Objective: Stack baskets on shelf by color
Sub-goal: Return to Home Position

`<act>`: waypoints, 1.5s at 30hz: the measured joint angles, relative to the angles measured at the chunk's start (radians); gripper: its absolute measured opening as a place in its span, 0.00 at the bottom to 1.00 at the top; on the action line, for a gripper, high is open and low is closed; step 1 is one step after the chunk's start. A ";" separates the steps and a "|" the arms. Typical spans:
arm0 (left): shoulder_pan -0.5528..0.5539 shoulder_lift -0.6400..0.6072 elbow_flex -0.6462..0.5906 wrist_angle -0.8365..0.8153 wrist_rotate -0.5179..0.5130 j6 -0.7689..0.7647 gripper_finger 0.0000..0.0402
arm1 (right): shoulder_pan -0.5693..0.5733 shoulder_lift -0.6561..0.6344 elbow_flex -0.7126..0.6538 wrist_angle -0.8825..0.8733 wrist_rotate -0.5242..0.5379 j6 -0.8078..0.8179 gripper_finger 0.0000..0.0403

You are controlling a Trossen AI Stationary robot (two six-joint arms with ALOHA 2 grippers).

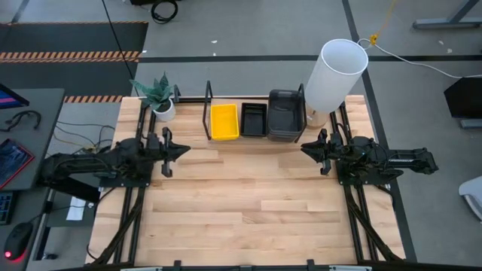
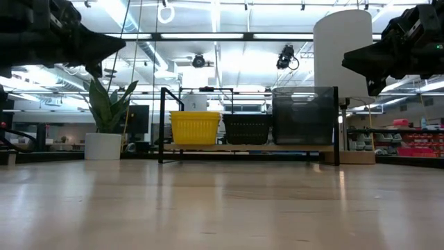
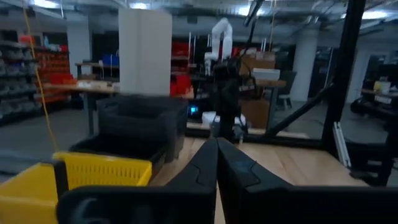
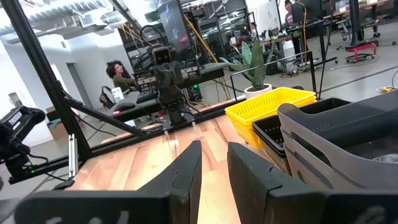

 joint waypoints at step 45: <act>0.000 -0.002 -0.001 -0.001 0.002 -0.288 0.06 | 0.000 0.000 0.000 0.000 0.000 0.000 0.21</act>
